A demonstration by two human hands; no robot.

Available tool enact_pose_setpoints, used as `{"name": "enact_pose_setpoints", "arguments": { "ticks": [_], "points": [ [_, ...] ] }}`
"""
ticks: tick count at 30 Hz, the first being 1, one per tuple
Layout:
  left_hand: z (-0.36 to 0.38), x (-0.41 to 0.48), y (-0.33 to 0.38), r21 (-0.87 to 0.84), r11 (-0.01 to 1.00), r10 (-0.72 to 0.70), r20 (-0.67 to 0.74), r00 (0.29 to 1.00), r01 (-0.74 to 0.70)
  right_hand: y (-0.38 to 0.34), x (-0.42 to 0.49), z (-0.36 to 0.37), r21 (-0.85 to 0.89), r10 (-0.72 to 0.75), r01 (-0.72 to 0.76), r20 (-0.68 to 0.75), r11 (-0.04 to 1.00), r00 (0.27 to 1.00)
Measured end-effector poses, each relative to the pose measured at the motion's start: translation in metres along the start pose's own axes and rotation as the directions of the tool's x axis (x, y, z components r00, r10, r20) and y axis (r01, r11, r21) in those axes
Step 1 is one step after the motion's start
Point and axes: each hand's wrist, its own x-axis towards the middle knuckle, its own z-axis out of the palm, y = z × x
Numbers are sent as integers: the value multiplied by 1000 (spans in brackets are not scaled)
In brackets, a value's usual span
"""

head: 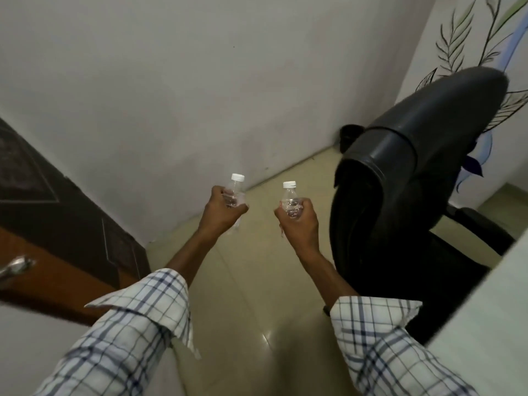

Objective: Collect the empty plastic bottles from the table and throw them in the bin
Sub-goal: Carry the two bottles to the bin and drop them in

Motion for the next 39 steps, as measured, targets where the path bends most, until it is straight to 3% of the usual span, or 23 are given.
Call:
{"name": "enact_pose_setpoints", "arguments": {
  "ticks": [7, 15, 25, 39],
  "points": [
    [-2, 193, -7, 31, 998, 54, 111, 992, -58, 1, 141, 98, -4, 23, -24, -105, 1000, 994],
    [40, 443, 49, 88, 980, 141, 330, 933, -179, -21, 342, 152, 71, 114, -94, -394, 993, 912],
    [201, 667, 134, 48, 962, 209, 511, 834, -270, -23, 582, 111, 109, 144, -98, -604, 989, 784],
    [482, 934, 273, 43, 954, 190, 679, 709, -297, -31, 938, -1, 105, 187, -161, -704, 981, 685]
  ]
}}
